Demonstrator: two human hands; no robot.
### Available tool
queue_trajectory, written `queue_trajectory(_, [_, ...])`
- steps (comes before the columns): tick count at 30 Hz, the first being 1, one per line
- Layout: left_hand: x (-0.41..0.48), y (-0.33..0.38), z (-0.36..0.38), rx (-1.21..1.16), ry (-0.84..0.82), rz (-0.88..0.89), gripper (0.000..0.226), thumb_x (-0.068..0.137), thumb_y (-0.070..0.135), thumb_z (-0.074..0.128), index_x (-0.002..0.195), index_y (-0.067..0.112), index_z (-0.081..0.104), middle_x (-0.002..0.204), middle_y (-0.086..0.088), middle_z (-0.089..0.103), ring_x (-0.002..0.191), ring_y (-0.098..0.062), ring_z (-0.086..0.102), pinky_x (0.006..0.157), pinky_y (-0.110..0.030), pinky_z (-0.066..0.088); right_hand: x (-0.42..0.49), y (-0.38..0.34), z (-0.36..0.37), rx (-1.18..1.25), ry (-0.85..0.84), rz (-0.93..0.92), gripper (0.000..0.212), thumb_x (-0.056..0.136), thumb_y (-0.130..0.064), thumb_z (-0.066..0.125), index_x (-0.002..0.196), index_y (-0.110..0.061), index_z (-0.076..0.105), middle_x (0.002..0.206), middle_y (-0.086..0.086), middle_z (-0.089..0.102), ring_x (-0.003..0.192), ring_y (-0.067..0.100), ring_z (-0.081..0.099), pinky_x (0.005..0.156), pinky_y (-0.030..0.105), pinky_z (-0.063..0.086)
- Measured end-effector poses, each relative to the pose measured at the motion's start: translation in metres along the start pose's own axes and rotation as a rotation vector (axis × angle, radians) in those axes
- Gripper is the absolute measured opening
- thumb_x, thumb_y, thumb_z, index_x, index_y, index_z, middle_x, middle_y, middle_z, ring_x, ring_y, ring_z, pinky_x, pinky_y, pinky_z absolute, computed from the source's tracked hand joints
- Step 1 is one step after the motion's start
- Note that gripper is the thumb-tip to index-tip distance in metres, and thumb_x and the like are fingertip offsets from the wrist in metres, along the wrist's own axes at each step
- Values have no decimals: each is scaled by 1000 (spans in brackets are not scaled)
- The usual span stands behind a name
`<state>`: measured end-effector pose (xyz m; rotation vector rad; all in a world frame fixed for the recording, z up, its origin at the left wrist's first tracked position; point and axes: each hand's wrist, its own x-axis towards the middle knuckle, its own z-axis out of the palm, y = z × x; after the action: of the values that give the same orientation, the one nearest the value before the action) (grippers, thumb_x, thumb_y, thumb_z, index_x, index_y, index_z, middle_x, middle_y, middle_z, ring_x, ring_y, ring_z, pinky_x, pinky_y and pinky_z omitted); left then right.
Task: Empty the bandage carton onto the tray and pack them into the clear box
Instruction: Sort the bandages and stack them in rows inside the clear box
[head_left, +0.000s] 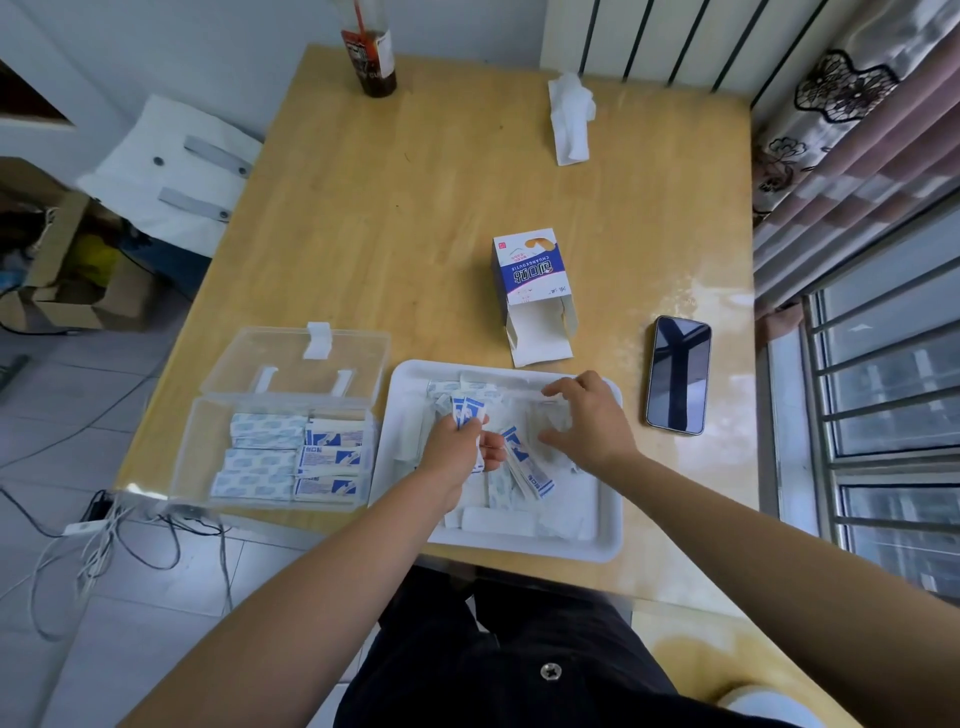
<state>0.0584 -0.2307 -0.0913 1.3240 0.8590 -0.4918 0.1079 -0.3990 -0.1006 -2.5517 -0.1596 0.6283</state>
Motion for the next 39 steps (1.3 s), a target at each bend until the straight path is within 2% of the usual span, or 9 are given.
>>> queue_trajectory(3, [0, -2, -4, 13, 51, -47, 20, 102, 10, 33, 109, 5, 51, 65, -6, 50, 53, -17, 50, 50, -25, 44, -9, -7, 9, -250, 114, -205, 39, 75, -38, 74, 107, -21, 62, 110, 1, 48, 105, 23, 44, 86, 31, 36])
queue_trajectory(9, [-4, -7, -8, -4, 59, -100, 20, 101, 10, 34, 108, 4, 52, 65, -7, 48, 52, -18, 46, 46, -23, 39, -9, -18, 26, -603, -112, -99, 63, 77, -64, 61, 114, -13, 53, 115, 5, 50, 110, 25, 43, 93, 36, 33])
queue_trajectory(14, [-7, -11, -11, -6, 44, -132, 21, 100, 9, 34, 110, 4, 51, 64, -7, 49, 53, -18, 47, 49, -25, 39, -5, -23, 30, -611, -158, -71, 45, 81, -59, 61, 91, -14, 57, 103, 3, 53, 102, 23, 48, 91, 36, 33])
queue_trajectory(20, [-7, -10, -11, -12, 61, -131, 15, 98, 9, 40, 106, 5, 52, 62, -6, 47, 51, -17, 43, 47, -24, 36, 5, -15, 7, -12, -234, 199, 44, 78, -40, 74, 58, -16, 43, 60, -1, 47, 63, 20, 47, 58, 28, 32])
queue_trajectory(25, [-7, -5, -3, 14, 18, -100, 10, 98, 12, 46, 103, 6, 52, 63, -5, 46, 51, -17, 41, 45, -23, 36, 0, -10, -13, 526, -295, 274, 19, 78, -20, 78, 88, -5, 72, 85, 9, 71, 71, 22, 61, 66, 34, 52])
queue_trajectory(27, [-6, -4, 0, 48, 3, -85, 10, 97, 14, 49, 101, 5, 51, 61, -6, 47, 50, -17, 43, 45, -25, 37, -3, -8, -15, 591, -313, 262, 15, 79, -16, 77, 90, -8, 72, 90, 7, 74, 82, 24, 67, 79, 37, 55])
queue_trajectory(31, [-9, -1, 6, 28, -51, -102, 26, 97, 28, 43, 98, 9, 61, 66, -6, 58, 55, -20, 52, 53, -28, 41, -9, -11, -14, 792, -332, 229, 19, 78, -8, 76, 96, -3, 73, 87, 4, 74, 78, 18, 70, 65, 22, 55])
queue_trajectory(34, [-14, 0, 10, -50, -177, -135, 32, 98, 45, 42, 100, 25, 67, 93, -6, 72, 86, -24, 68, 77, -34, 50, -10, -21, -7, 872, -345, 173, 19, 78, -4, 76, 96, -2, 73, 92, 8, 74, 80, 17, 70, 69, 23, 55])
queue_trajectory(39, [-17, -3, 6, -80, -260, -121, 23, 97, 25, 45, 105, 15, 65, 92, -16, 70, 77, -28, 67, 83, -37, 50, -11, -39, 2, 719, -404, 73, 19, 75, -3, 79, 86, 0, 64, 71, 12, 66, 52, 27, 57, 45, 29, 45])
